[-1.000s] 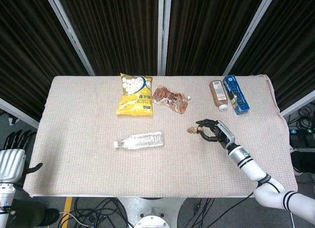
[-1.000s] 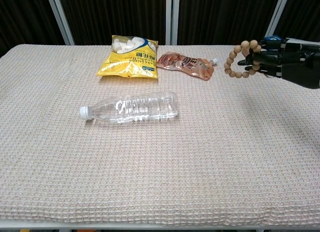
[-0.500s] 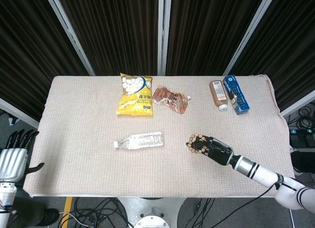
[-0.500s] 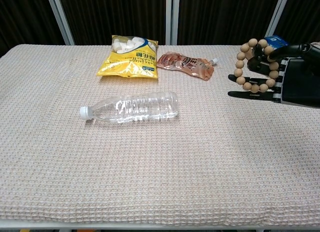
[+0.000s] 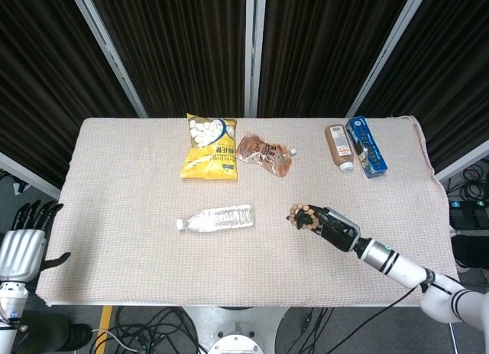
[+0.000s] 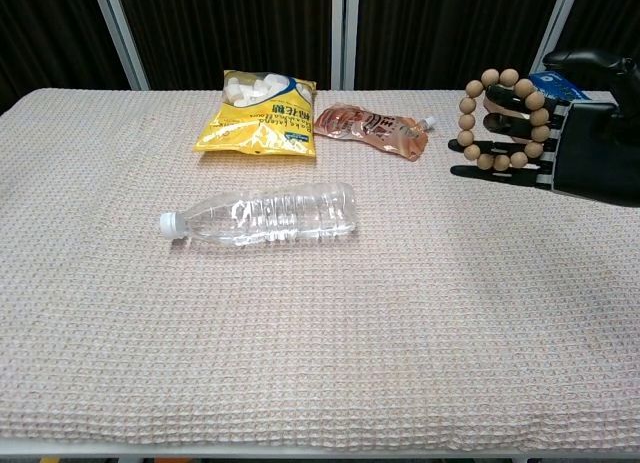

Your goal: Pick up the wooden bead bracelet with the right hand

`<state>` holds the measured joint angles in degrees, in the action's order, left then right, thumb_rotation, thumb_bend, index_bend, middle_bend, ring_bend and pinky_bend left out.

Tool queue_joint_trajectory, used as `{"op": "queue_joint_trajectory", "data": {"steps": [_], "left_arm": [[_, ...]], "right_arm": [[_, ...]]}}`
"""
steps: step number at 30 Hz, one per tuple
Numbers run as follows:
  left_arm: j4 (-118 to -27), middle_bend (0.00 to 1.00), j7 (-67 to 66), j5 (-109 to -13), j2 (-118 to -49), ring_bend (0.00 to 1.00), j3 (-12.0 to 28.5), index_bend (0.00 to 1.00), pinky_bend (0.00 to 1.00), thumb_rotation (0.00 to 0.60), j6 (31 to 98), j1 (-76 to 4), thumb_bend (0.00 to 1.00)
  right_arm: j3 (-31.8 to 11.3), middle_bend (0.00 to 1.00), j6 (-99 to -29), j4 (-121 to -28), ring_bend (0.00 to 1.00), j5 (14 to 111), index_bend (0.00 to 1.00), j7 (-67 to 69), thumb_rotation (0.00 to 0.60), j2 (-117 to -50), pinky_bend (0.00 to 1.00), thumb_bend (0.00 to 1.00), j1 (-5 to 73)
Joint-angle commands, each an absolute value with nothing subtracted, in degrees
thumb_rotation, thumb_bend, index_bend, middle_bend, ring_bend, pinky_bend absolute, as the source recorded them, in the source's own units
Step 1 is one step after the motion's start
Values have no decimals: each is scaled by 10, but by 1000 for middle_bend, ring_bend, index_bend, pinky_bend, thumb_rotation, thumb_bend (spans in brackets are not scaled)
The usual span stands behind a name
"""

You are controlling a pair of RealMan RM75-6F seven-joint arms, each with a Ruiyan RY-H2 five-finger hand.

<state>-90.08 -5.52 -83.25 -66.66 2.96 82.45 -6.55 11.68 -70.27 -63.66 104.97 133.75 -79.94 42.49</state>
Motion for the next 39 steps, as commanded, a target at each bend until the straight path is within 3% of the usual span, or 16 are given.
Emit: {"op": "queue_joint_trajectory", "data": {"steps": [1, 5, 9, 18, 21, 24, 28, 31, 32, 36, 39], "left_arm": [[-901, 85, -55, -832, -666, 0, 30, 132, 0, 600, 825, -65, 0], [-901, 85, -54, -832, -666, 0, 28, 132, 0, 600, 825, -64, 0], [-901, 85, -53, -831, -667, 0, 28, 132, 0, 600, 827, -63, 0], [-899, 85, -52, -832, -667, 0, 29, 132, 0, 600, 828, -65, 0], [-901, 85, -53, -833, -667, 0, 30, 132, 0, 600, 828, -66, 0], [-902, 85, -54, -833, -666, 0, 30, 132, 0, 600, 828, -66, 0], [-902, 85, -53, -834, -666, 0, 29, 132, 0, 600, 829, -65, 0], [-903, 85, -54, -833, -666, 0, 29, 132, 0, 600, 829, -66, 0], [-904, 85, -55, -833, -666, 0, 29, 132, 0, 600, 828, -66, 0], [-903, 85, -55, -832, -666, 0, 30, 132, 0, 600, 826, -67, 0], [-902, 85, -54, -832, -666, 0, 30, 132, 0, 600, 825, -69, 0]], "right_arm": [[83, 512, -697, -673, 179, 987, 410, 1183, 317, -822, 0, 402, 397], [67, 548, -693, -695, 200, 958, 480, 1110, 318, -832, 0, 506, 384], [57, 572, -694, -704, 227, 943, 560, 1077, 321, -839, 0, 535, 374], [52, 584, -704, -696, 233, 945, 585, 1080, 335, -842, 0, 666, 364], [52, 584, -711, -692, 233, 950, 586, 1091, 358, -842, 0, 740, 361], [52, 583, -720, -686, 233, 958, 586, 1102, 389, -842, 0, 899, 360], [54, 576, -737, -673, 232, 971, 556, 1124, 488, -841, 0, 999, 360], [58, 558, -751, -658, 214, 984, 476, 1146, 585, -841, 0, 1000, 361], [60, 549, -755, -652, 201, 989, 437, 1152, 580, -841, 0, 1000, 362], [66, 518, -761, -634, 171, 998, 337, 1175, 427, -843, 0, 949, 366], [70, 514, -754, -627, 169, 1002, 309, 1186, 375, -845, 0, 609, 373]]}}
